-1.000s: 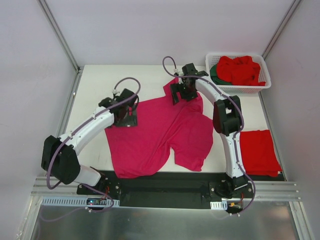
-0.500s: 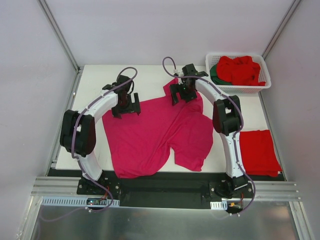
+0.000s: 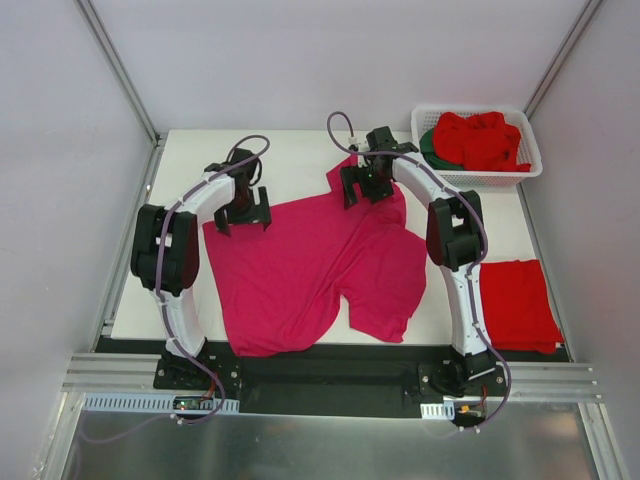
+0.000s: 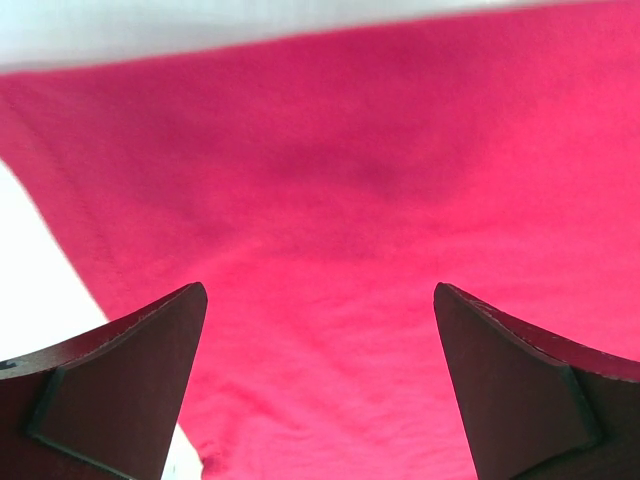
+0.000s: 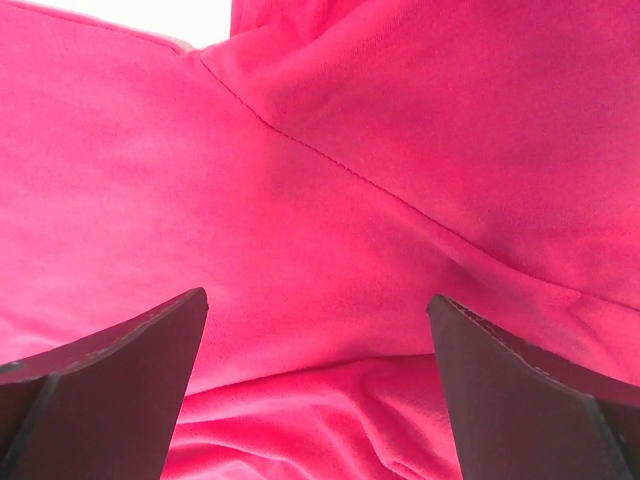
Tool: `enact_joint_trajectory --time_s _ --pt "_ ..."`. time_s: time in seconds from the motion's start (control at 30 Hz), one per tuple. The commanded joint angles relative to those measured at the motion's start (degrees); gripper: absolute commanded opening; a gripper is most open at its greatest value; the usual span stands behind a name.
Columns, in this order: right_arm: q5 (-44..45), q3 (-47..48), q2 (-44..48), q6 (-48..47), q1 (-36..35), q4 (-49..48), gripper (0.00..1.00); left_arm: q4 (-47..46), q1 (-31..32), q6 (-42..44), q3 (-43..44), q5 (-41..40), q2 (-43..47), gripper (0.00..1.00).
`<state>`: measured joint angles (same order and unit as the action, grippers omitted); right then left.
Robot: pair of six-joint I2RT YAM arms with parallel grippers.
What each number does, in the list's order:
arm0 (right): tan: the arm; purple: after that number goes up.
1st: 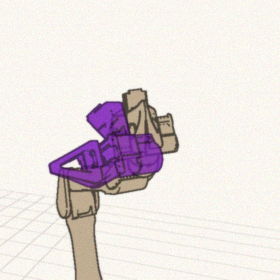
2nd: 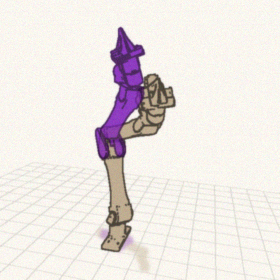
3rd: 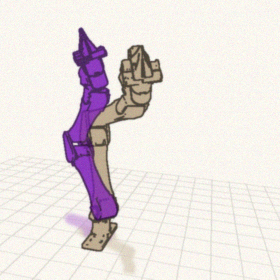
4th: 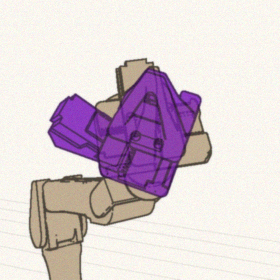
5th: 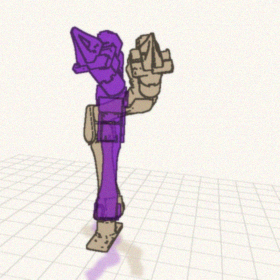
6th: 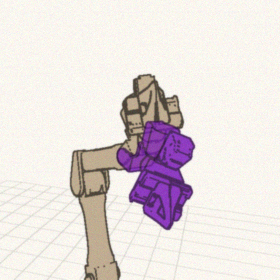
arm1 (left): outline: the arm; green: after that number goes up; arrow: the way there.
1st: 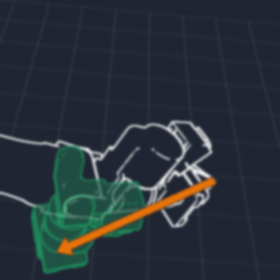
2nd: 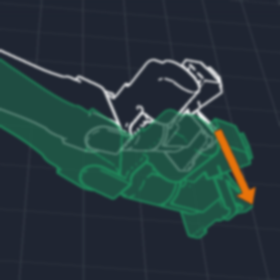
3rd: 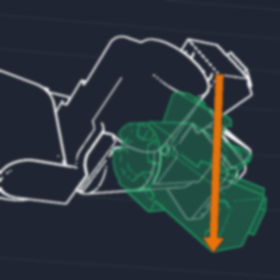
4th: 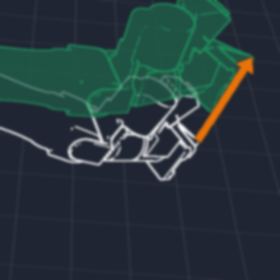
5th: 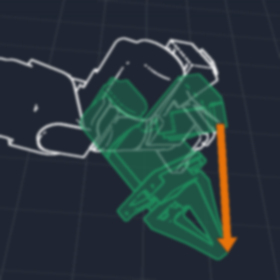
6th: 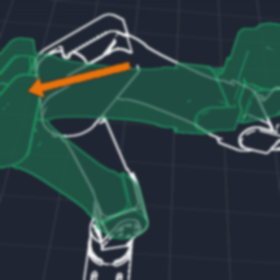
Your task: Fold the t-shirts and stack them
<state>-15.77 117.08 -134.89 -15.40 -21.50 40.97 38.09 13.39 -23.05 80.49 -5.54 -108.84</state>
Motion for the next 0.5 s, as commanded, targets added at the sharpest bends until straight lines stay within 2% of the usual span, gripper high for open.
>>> enact_joint_trajectory --time_s 0.0,0.47 --pt "-1.9 0.3 0.2 0.8 0.2 -1.2 0.96 4.5 -1.2 1.4 4.9 -3.6 -2.1 0.98" --pt "-2.3 0.1 0.3 0.6 0.5 -1.2 0.96 5.9 -3.5 1.3 5.2 -2.1 -7.3 0.98"
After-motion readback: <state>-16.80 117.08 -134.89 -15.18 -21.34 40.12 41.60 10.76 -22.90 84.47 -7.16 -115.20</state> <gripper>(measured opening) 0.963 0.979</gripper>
